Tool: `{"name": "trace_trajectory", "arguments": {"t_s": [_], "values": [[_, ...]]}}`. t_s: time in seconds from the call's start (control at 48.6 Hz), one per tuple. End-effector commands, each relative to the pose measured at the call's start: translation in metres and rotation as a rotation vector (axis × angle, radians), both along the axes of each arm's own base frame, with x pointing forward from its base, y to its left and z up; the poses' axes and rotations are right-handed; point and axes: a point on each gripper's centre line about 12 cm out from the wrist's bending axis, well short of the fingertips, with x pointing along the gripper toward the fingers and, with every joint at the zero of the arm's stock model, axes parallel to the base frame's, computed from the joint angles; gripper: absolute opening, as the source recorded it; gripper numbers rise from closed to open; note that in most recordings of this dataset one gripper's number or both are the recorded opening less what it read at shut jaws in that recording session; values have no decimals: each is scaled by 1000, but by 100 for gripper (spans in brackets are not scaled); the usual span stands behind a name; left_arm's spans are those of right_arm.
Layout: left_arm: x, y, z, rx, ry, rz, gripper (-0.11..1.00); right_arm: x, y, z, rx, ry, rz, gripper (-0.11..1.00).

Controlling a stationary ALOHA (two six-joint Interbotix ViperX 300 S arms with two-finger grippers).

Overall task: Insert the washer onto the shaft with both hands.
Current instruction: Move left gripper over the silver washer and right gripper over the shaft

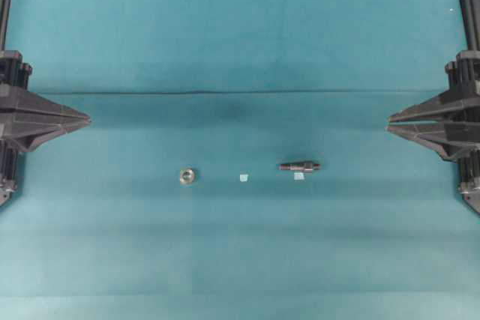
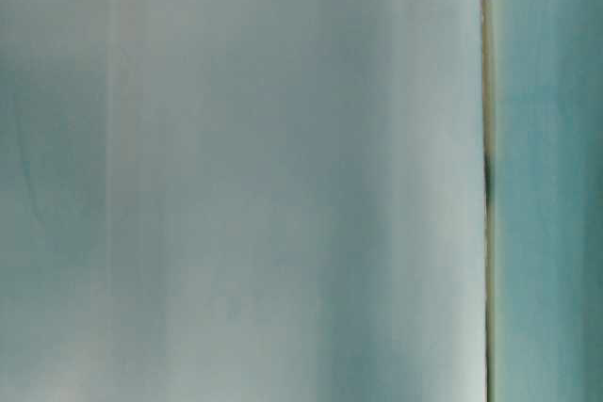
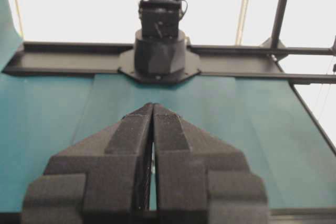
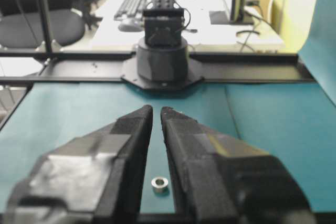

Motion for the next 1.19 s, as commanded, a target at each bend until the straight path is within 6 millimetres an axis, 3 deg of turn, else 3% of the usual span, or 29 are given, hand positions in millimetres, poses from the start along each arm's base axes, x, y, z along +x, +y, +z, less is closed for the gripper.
{"name": "trace_trajectory", "arguments": {"t_s": [0.0, 0.206, 0.534, 0.802, 1.172], "values": [[8, 0, 15, 0, 3, -3, 2, 3, 0, 8, 18, -17, 2, 0], [22, 0, 17, 1, 106, -1, 2, 3, -1, 1, 115, 89, -3, -10], [57, 0, 2, 0, 330, 1, 2, 10, 0, -15, 173, 376, -19, -10], [88, 0, -16, 2, 549, 2, 2, 33, 0, -29, 172, 605, -33, -10], [116, -1, -36, 4, 770, 0, 2, 70, 0, -53, 160, 851, -48, -10]]}}
